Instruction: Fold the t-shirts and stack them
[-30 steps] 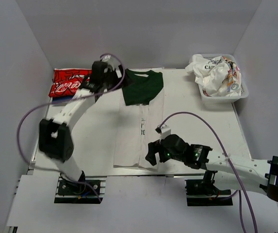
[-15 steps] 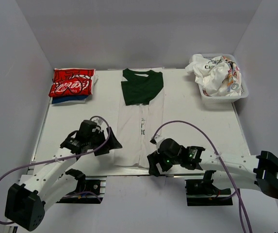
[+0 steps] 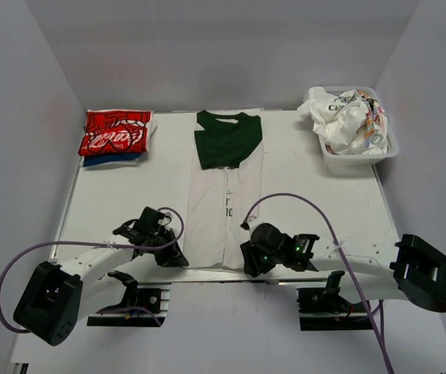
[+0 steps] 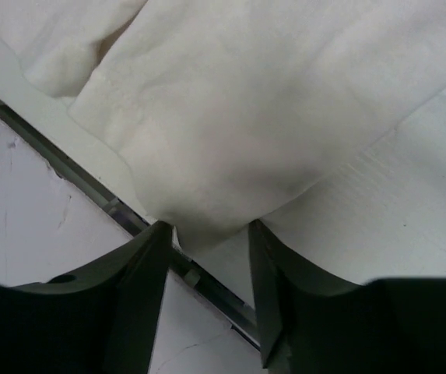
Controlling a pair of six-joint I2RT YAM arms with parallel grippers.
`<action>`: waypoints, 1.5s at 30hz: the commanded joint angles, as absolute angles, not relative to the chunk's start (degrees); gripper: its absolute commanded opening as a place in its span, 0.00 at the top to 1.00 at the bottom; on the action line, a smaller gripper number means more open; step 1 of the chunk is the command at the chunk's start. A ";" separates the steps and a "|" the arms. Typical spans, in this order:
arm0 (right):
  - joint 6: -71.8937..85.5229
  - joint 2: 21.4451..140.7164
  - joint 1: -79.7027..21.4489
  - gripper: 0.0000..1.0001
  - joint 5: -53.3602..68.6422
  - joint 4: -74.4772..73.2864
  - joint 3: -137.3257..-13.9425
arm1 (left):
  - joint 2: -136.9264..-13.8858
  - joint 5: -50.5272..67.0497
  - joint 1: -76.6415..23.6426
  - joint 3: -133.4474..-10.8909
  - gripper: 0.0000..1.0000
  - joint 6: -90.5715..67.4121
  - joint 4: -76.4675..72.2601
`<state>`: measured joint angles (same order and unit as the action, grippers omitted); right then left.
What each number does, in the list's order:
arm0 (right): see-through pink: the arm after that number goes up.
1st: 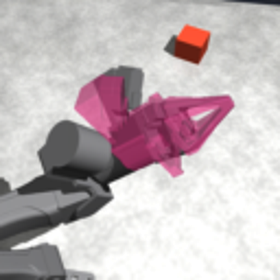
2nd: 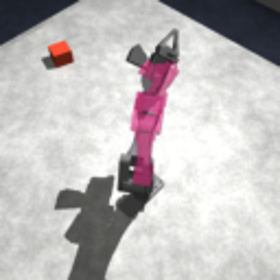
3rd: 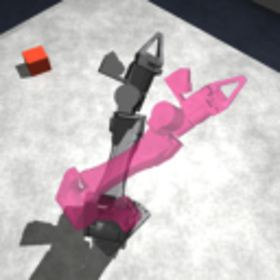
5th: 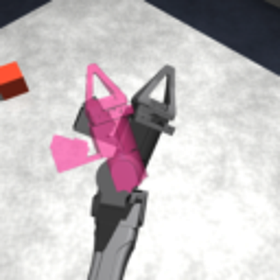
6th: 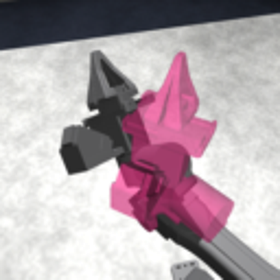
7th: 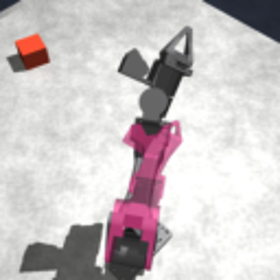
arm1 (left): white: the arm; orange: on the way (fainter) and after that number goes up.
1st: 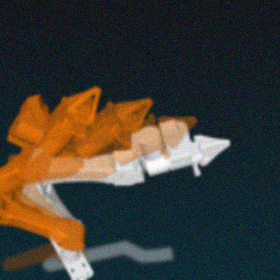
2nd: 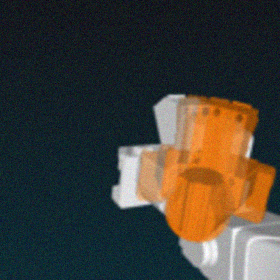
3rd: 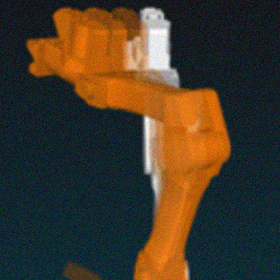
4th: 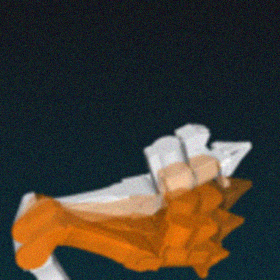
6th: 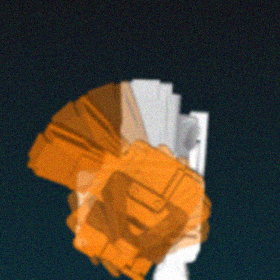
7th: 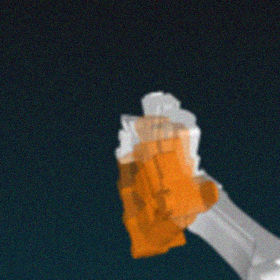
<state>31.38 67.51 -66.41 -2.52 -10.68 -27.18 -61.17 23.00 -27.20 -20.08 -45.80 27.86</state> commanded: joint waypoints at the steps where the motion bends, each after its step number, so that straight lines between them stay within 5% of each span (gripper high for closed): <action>1: 33.48 68.12 -66.80 0.52 -5.27 -8.63 -26.19 | -60.47 20.92 -27.60 -17.23 0.90 -45.09 26.55; 2: 33.31 68.12 -66.54 0.52 -5.19 -8.27 -26.10 | -59.95 20.13 -27.60 -17.23 1.00 -45.09 26.54; 5: 33.22 69.08 -66.62 0.59 -5.01 -7.82 -26.63 | -59.94 21.00 -27.60 -17.23 1.00 -44.57 24.97; 9: 33.40 70.75 -66.88 0.98 -4.92 -8.26 -28.20 | -58.36 24.86 -27.60 -17.84 1.00 -44.56 24.17; 10: 33.22 70.75 -66.71 1.00 -5.44 -8.70 -28.65 | -57.75 24.87 -27.60 -18.80 1.00 -44.56 24.17; 17: 36.73 66.89 -66.36 1.00 -16.68 -14.49 -34.18 | -53.44 23.82 -27.60 -26.80 1.00 -44.56 22.86; 26: 37.18 76.45 -58.02 1.00 -33.29 -18.81 -47.27 | -70.54 16.71 -25.93 -40.06 1.00 -43.51 14.15; 45: 28.21 101.51 -39.29 1.00 -31.03 -15.47 -73.56 | -102.74 8.44 -21.18 -75.41 1.00 -36.30 14.50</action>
